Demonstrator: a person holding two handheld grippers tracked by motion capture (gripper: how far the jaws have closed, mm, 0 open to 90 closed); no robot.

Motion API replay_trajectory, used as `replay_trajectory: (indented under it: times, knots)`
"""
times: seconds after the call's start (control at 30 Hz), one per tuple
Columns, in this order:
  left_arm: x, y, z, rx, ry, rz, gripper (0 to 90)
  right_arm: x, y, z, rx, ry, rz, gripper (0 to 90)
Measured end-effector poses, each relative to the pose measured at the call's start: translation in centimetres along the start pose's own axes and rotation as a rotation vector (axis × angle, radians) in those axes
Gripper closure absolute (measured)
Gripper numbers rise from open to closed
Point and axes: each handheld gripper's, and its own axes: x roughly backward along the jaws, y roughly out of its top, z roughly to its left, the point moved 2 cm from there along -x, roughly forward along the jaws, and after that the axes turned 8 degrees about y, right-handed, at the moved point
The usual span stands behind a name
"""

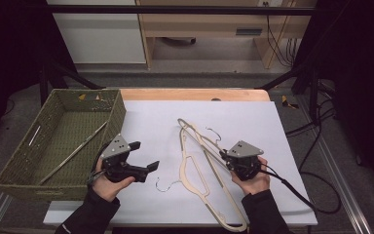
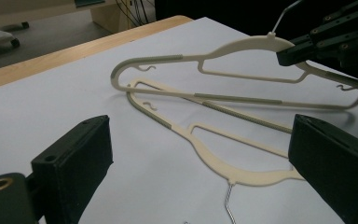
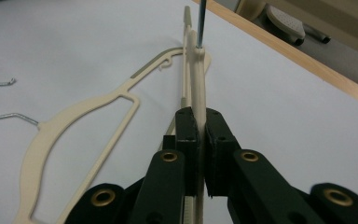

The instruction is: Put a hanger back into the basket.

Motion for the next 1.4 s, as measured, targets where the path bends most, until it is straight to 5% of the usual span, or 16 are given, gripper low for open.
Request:
replay_trajectory:
  times: [0.13,0.2,0.23,0.27,0.3,0.33,0.37,0.53,0.73,1.0,1.4]
  knots:
    - [0.0,0.0,0.1,-0.003,-0.002,-0.002,6.1,0.5,0.0,-0.6,-0.002,0.011,-0.008,86.5]
    - [0.1,0.0,0.0,-0.008,-0.007,-0.003,6.1,1.2,0.3,-0.7,-0.034,0.083,-0.056,86.5]
    - [0.1,0.0,0.0,-0.008,-0.007,-0.003,6.0,1.2,0.3,-0.7,-0.034,0.083,-0.056,86.5]
    - [0.1,0.0,-0.1,-0.014,-0.010,0.000,6.0,1.5,0.6,-0.5,-0.045,0.155,-0.089,86.5]
    - [0.1,0.0,-0.1,-0.014,-0.010,0.000,6.0,1.5,0.6,-0.5,-0.045,0.155,-0.089,86.5]
    - [0.1,0.1,-0.2,-0.022,-0.014,0.001,6.0,1.4,0.9,0.1,-0.052,0.210,-0.100,86.5]
    - [0.1,0.1,-0.2,-0.022,-0.014,0.001,6.0,1.4,0.9,0.1,-0.052,0.210,-0.100,86.5]
    - [-0.1,0.3,-0.8,-0.050,-0.038,0.004,5.8,0.6,1.7,2.0,-0.045,0.371,-0.113,86.5]
    - [-1.0,0.4,-1.8,-0.098,-0.073,0.028,7.5,0.1,2.3,3.6,-0.034,0.486,-0.116,86.5]
    - [-2.3,0.3,-2.6,-0.158,-0.120,0.063,17.2,-0.4,2.5,4.9,-0.005,0.566,-0.105,86.5]
    - [-3.6,-0.2,-3.9,-0.236,-0.194,0.138,55.4,-0.8,2.6,5.9,0.031,0.625,-0.078,86.5]
